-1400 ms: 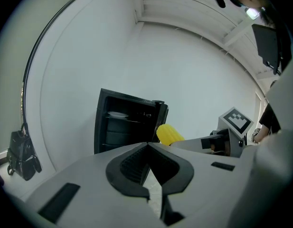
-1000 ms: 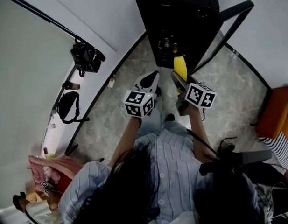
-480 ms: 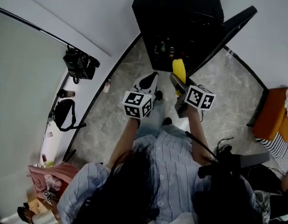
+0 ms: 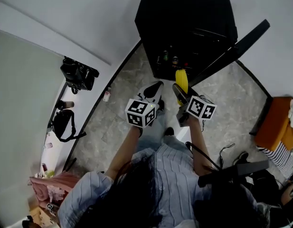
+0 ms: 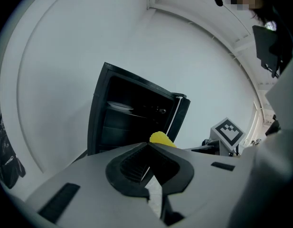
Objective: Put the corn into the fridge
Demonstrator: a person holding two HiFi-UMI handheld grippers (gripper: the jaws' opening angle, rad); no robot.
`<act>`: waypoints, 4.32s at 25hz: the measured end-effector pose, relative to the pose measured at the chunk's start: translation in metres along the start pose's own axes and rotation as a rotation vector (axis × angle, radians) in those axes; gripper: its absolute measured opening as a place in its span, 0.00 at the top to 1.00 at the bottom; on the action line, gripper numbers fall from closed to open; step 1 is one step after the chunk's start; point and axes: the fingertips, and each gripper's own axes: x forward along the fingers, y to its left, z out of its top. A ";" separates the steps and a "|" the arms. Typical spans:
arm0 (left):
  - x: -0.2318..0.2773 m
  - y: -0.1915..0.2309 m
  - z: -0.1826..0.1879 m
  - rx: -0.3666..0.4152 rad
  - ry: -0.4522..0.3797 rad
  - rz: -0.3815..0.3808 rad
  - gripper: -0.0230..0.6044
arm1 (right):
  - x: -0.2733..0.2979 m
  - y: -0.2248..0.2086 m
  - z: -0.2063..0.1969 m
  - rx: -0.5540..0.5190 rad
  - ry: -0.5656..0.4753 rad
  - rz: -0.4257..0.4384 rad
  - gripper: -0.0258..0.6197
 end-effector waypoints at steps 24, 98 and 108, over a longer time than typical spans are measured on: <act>0.081 0.066 0.005 0.014 0.015 -0.033 0.95 | 0.119 -0.083 0.039 -0.156 0.112 -0.126 0.59; 0.124 0.110 -0.030 -0.018 0.125 -0.040 0.95 | 0.267 -0.181 0.128 -0.766 0.370 -0.300 0.59; 0.122 0.117 -0.036 -0.025 0.133 -0.023 0.95 | 0.274 -0.194 0.126 -0.691 0.318 -0.303 0.58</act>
